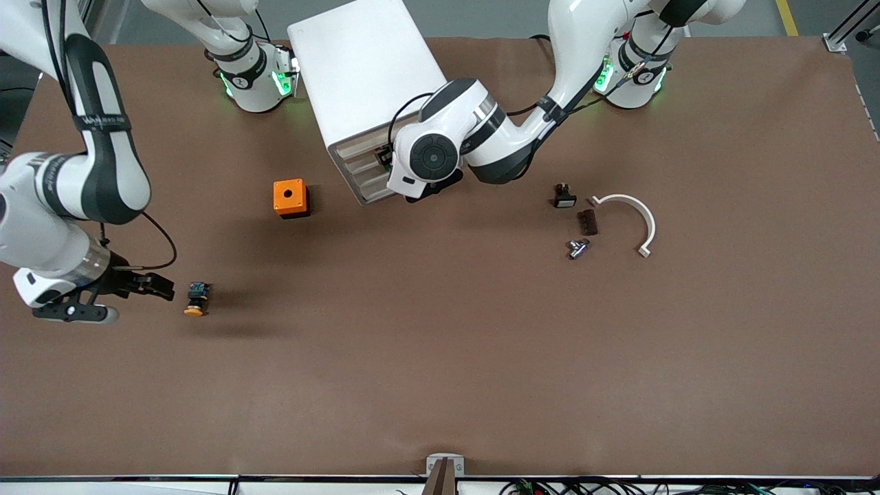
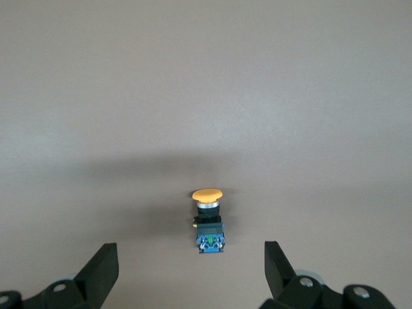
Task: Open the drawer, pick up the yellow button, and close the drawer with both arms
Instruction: 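Open the right gripper and withdraw while the left gripper draws back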
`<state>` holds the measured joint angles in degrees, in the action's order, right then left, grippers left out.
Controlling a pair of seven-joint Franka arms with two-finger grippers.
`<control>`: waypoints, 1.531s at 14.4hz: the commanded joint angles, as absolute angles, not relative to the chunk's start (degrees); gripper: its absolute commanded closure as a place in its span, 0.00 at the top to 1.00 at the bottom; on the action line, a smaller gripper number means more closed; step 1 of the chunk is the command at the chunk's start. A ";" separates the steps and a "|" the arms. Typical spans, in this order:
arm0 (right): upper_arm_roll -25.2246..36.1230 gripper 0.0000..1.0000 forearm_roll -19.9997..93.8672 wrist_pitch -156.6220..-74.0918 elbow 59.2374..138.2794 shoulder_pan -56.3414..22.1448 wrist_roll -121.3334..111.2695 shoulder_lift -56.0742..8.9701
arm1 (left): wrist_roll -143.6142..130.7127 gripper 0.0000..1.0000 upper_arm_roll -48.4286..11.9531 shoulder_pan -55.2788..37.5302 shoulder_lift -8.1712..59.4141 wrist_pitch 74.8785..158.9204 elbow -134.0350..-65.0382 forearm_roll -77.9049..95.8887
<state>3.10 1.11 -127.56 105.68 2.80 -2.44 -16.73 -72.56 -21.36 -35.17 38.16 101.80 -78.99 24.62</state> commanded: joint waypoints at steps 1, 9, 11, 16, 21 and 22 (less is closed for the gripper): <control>2.29 1.00 1.41 -124.64 106.79 3.43 -2.46 -12.23 | -72.69 1.00 -20.92 -34.28 37.27 102.74 -78.75 26.02; 2.28 1.00 1.85 -109.45 103.11 2.99 -2.11 -2.02 | -70.85 1.00 -20.83 -22.70 27.52 102.39 -78.40 15.57; 2.37 1.00 1.76 -104.70 99.34 3.08 -2.11 -2.11 | -64.90 1.00 -20.74 -18.83 24.98 100.13 -77.70 14.42; 2.37 1.00 0.97 -99.69 92.65 2.81 0.08 -2.72 | -47.14 1.00 -20.74 -10.39 16.45 86.51 -77.78 9.50; 2.29 1.00 0.09 -94.92 87.89 1.93 2.28 -3.69 | -37.72 1.00 -20.74 -3.00 12.84 80.43 -78.05 7.47; 2.29 1.00 0.00 -95.01 88.15 1.93 2.37 -3.69 | -36.31 1.00 -20.74 -1.25 12.31 80.07 -78.05 7.47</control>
